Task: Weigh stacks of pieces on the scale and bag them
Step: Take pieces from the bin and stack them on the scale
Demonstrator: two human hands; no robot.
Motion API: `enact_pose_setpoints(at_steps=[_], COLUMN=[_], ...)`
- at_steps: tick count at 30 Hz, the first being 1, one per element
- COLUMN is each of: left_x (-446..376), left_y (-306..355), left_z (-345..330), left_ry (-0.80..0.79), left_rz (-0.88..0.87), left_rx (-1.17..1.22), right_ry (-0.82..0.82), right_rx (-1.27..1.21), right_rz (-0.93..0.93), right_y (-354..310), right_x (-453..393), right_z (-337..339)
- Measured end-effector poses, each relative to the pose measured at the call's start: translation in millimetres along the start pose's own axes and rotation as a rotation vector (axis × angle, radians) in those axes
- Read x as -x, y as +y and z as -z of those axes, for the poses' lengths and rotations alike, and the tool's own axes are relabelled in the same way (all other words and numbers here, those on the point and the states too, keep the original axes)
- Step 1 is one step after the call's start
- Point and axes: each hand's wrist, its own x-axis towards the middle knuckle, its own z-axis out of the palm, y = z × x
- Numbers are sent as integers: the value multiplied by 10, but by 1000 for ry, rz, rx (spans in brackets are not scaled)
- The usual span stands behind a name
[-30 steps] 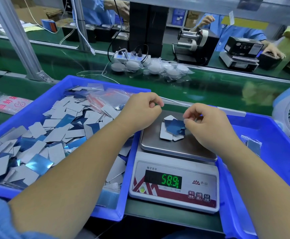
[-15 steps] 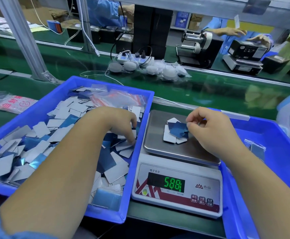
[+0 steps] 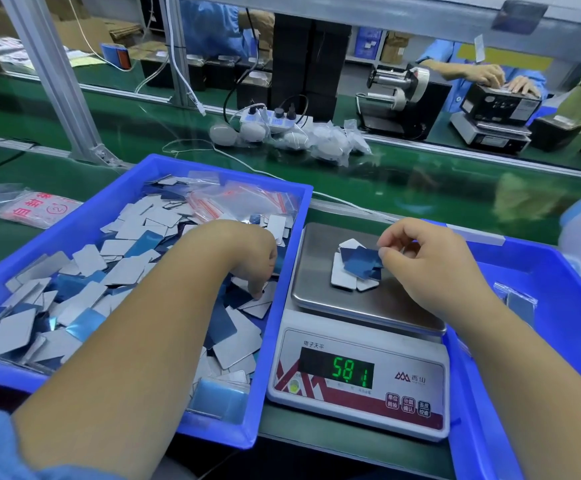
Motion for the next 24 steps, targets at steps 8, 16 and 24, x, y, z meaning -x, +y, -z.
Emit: enact_pose_setpoints(at_steps=[8, 16, 24], left_x=[29, 62, 115], left_y=[-62, -60, -77], left_z=[10, 23, 60], left_ry=[-54, -144, -102], left_rz=[7, 2, -26], left_rx=[5, -33, 15], right_ry=[-7, -12, -11], right_rx=[-11, -22, -11], right_rz=[0, 6, 5], right_y=[3, -6, -17], right_x=[9, 15, 20], right_z=[12, 14, 27])
